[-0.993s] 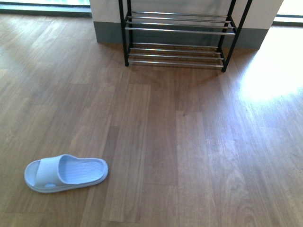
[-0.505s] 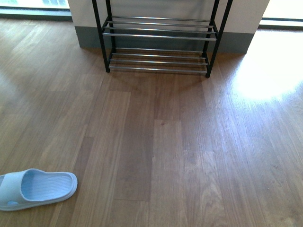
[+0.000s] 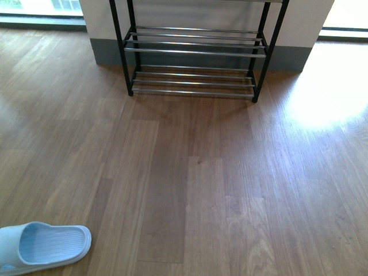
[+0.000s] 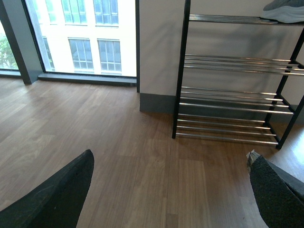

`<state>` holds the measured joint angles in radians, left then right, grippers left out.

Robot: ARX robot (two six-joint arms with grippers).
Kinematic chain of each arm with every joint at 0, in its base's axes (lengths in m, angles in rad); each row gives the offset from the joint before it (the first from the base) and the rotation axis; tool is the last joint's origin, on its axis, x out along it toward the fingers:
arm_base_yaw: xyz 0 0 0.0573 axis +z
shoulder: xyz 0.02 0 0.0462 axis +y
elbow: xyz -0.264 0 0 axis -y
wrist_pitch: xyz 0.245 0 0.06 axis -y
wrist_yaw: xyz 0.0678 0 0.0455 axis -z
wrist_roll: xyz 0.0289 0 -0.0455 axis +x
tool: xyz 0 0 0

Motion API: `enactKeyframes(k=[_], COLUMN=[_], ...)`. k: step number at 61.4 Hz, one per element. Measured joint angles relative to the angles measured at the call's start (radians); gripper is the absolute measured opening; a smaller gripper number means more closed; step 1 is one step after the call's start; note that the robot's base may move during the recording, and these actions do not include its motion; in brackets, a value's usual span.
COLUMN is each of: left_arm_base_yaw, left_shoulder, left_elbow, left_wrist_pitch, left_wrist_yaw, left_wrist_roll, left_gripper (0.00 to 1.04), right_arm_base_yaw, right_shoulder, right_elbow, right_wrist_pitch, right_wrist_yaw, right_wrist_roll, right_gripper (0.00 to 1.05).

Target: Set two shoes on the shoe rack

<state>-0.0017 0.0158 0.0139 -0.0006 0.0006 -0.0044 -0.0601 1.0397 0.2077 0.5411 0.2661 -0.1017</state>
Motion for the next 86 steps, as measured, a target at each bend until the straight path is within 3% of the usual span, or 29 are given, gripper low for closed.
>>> enactKeyframes(k=[22,24,28,31,34,40,46,53,60,69,86], left_arm_base_yaw=[0.0,-0.023,-0.112,-0.108,-0.067,0.033,0.109,0.132,0.131,0.112,0.085], left_shoulder=[0.0,0.014,0.089,0.224,0.346,0.613,0.991,1.394,1.766,2.055,2.343], left_elbow=[0.0,0.003,0.017,0.039,0.043,0.047,0.074,0.144,0.219,0.311,0.489], left_wrist_pitch=[0.0,-0.008,-0.028,-0.08,-0.085,0.061,0.324,0.557,0.682,0.708,0.678], left_wrist_yaw=[-0.002,-0.07,-0.365,-0.531,-0.561,-0.446,-0.314,-0.236,-0.209,-0.208,-0.277], left_wrist_roll=[0.0,-0.012,-0.06,-0.145,-0.201,-0.285,-0.318,-0.319,-0.282,-0.208,-0.152], left_gripper=[0.95,0.95,0.95,0.95,0.95,0.95,0.95,0.95,0.95,0.95,0.95], right_arm_base_yaw=[0.0,0.0,0.0,0.0,0.0,0.0,0.0,0.0,0.0,0.0,0.0], right_shoulder=[-0.001,-0.001,-0.001,-0.001,-0.001,-0.001,-0.001,-0.001,-0.001,-0.001,-0.001], right_elbow=[0.0,0.0,0.0,0.0,0.0,0.0,0.0,0.0,0.0,0.0,0.0], right_wrist_pitch=[0.0,0.0,0.0,0.0,0.0,0.0,0.0,0.0,0.0,0.0,0.0], right_wrist_yaw=[0.001,0.001,0.001,0.003,0.0,0.001,0.001,0.001,0.002,0.002,0.002], right_wrist_roll=[0.0,0.0,0.0,0.0,0.0,0.0,0.0,0.0,0.0,0.0,0.0], right_gripper=[0.01,0.01,0.01,0.01,0.01,0.01,0.01,0.01,0.01,0.01,0.01])
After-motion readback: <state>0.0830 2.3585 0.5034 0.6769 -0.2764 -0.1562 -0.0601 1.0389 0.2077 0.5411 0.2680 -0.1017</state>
